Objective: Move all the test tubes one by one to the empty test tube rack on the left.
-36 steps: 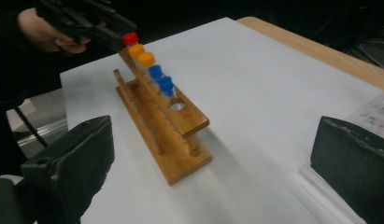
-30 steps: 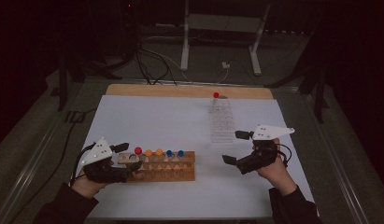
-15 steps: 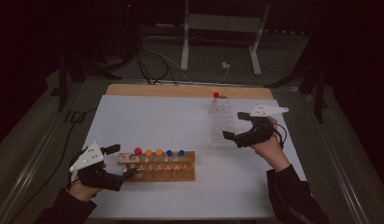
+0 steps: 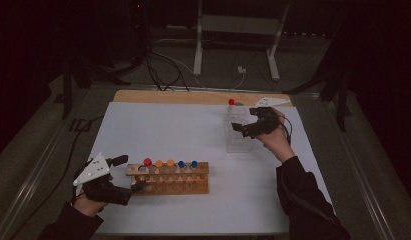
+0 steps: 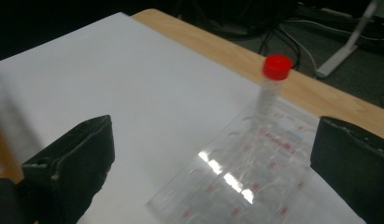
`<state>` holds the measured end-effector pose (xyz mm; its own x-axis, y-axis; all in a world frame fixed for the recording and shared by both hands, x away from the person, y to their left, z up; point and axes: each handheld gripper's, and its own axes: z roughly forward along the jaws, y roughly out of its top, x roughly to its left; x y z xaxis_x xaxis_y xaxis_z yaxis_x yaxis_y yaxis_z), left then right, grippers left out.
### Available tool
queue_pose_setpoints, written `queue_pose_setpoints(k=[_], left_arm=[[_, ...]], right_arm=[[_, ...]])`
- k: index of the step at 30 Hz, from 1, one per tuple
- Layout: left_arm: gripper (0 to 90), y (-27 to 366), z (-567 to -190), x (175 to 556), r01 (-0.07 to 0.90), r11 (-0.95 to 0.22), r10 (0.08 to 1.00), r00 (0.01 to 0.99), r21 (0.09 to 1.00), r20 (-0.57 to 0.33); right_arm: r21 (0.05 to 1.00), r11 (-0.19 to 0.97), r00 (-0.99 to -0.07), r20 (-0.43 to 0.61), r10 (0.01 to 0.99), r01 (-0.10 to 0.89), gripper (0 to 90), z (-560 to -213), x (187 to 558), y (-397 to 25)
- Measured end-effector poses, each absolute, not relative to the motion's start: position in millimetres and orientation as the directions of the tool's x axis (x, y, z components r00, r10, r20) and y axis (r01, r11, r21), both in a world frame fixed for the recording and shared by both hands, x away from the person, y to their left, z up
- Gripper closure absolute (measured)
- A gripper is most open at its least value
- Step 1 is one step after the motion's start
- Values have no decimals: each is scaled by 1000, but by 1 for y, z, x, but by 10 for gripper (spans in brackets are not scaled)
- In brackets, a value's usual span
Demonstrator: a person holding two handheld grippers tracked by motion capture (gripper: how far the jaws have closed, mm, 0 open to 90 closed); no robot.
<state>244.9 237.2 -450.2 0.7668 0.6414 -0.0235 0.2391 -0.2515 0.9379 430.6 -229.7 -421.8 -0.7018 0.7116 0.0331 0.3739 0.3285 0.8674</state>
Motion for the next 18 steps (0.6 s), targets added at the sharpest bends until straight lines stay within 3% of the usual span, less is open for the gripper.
queue_pose_setpoints(k=[10, 18], left_arm=[[10, 239, -451, 245, 241, -244, 647, 762, 939, -28], [10, 239, -452, 245, 243, -240, 645, 763, 940, -33]], right_arm=[[841, 326, -645, 36, 763, 433, 24, -430, 466, -225], [816, 337, -620, 33, 784, 469, 222, -441, 485, -223]])
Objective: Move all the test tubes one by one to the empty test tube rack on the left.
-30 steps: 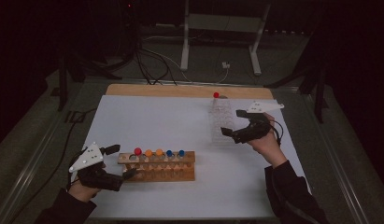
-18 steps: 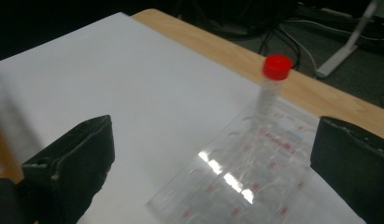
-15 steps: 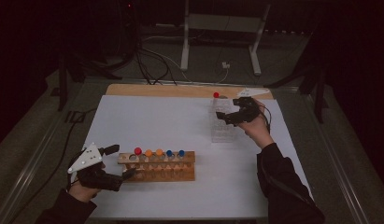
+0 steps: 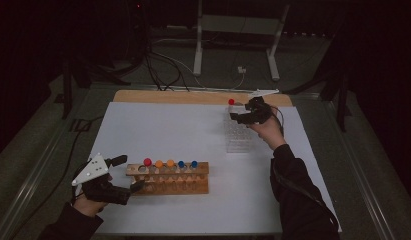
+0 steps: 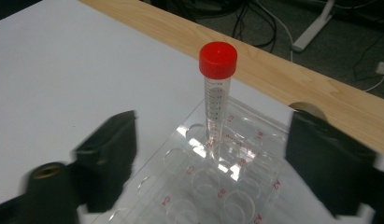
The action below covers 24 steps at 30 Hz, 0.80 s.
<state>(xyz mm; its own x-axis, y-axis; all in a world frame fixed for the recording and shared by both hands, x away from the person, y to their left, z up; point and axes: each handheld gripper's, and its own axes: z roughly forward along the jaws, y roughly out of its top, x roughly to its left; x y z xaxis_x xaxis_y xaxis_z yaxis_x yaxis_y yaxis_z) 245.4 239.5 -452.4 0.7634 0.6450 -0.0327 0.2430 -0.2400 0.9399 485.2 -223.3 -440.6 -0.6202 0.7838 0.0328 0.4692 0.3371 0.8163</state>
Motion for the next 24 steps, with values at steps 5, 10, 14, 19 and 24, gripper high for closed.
queue_pose_setpoints(k=[5, 10, 14, 19, 24], left_arm=[[10, 240, -452, 245, 240, -240, 642, 766, 941, -32], [10, 240, -452, 245, 237, -238, 641, 767, 942, -31], [10, 239, -452, 245, 237, -242, 638, 770, 941, -30], [10, 240, -452, 245, 238, -241, 638, 769, 941, -31], [10, 240, -453, 245, 243, -243, 637, 770, 939, -35]], right_arm=[[817, 325, -619, 51, 783, 477, 353, -445, 496, -221], [817, 331, -629, 49, 776, 472, 476, -449, 504, -215], [807, 359, -616, 8, 787, 470, 540, -452, 511, -210], [803, 363, -622, 12, 783, 473, 641, -456, 515, -207], [796, 374, -625, 7, 781, 476, 733, -459, 517, -203]])
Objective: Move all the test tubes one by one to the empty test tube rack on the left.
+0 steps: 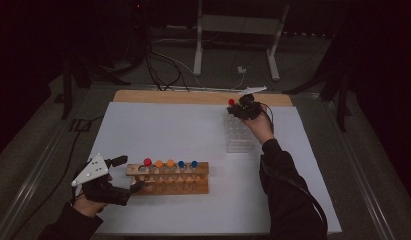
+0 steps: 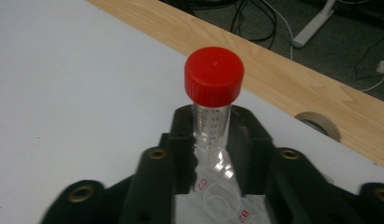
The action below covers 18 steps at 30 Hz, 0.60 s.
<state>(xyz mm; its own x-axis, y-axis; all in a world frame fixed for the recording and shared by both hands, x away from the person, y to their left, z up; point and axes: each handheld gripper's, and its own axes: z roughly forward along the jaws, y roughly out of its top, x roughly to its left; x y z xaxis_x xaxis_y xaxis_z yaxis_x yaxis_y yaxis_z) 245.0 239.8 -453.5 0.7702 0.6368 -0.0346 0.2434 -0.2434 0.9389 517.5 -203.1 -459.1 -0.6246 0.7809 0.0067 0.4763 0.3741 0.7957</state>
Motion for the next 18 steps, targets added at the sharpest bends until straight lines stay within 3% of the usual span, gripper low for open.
queue_pose_setpoints(k=[9, 18], left_arm=[[10, 240, -452, 245, 239, -241, 637, 770, 941, -33], [10, 238, -447, 243, 229, -251, 631, 775, 941, -20]], right_arm=[[807, 371, -628, 1, 778, 460, 748, -453, 517, -205], [839, 368, -626, -43, 779, 400, 750, -425, 506, -208]])
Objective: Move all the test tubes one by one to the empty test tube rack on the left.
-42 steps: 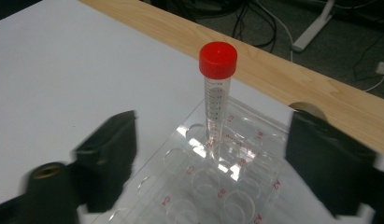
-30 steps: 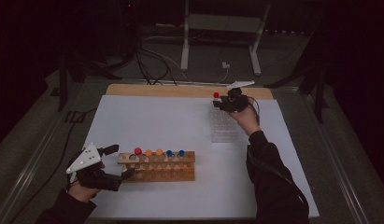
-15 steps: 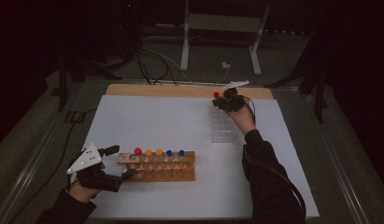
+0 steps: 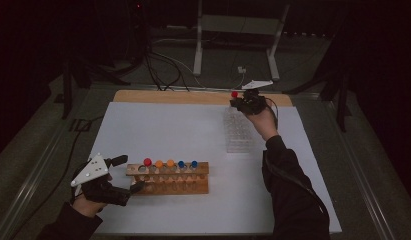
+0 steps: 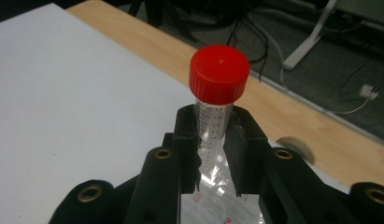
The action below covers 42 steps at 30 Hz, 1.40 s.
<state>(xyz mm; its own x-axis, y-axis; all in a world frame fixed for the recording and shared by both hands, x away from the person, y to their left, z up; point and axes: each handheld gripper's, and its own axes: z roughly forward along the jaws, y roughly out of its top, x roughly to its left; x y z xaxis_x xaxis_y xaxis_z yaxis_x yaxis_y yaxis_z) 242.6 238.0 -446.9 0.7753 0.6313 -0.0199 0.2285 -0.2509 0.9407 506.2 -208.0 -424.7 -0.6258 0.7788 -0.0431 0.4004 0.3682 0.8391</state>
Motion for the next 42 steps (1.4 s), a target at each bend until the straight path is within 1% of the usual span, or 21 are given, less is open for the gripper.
queue_pose_setpoints(k=[8, 16, 28, 36, 42], left_arm=[[10, 229, -436, 239, 228, -248, 626, 780, 942, -24], [11, 216, -428, 237, 229, -282, 587, 809, 932, -21], [11, 197, -413, 239, 212, -278, 556, 831, 937, -23], [11, 173, -406, 243, 201, -275, 514, 857, 940, -33], [11, 152, -399, 247, 190, -289, 484, 875, 938, -28]], right_arm=[[860, 378, -655, -69, 753, 344, 749, -399, 485, -207], [862, 405, -704, -82, 706, 305, 749, -388, 450, -206], [850, 440, -758, -78, 648, 289, 749, -393, 394, -212], [841, 480, -787, -112, 607, 250, 749, -400, 355, -212], [836, 496, -816, -108, 568, 235, 749, -405, 329, -211]])
